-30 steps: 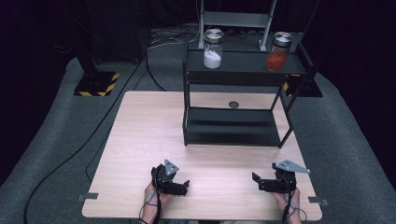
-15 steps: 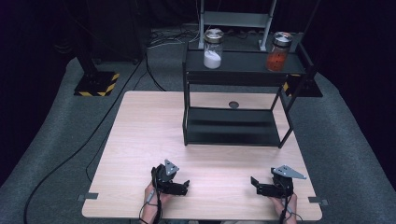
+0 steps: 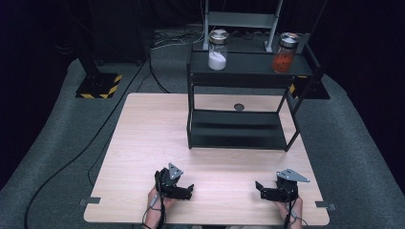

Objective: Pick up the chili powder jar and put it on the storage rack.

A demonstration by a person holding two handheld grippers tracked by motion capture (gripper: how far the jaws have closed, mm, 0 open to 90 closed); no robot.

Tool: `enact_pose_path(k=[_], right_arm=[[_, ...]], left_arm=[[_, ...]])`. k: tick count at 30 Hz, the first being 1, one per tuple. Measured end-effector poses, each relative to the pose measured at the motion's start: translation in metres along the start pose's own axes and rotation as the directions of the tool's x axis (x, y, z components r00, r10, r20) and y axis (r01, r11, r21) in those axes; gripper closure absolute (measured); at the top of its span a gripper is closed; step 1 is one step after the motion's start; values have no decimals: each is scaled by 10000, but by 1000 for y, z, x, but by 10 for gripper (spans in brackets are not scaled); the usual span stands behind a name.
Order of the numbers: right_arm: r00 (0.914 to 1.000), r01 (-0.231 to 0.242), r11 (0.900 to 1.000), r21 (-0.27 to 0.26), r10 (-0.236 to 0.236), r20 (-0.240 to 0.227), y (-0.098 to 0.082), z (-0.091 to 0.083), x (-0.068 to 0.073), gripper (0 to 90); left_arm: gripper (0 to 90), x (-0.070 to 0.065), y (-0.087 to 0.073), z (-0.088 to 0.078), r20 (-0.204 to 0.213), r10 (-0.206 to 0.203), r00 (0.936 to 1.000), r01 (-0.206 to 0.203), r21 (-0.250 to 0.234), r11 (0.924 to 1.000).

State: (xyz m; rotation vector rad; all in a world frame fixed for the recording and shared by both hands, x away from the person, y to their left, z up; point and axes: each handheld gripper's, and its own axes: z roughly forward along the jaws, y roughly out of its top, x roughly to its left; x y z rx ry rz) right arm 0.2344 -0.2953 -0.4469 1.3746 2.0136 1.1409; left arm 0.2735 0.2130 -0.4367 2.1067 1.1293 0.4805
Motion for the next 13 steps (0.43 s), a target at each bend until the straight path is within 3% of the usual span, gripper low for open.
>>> enact_pose_path(k=[13], right_arm=[[10000,-59,10000,-7,59,-18,0,0,-1,0]], left_arm=[[3,0,0,0,3,3,10000,-3,3,10000]])
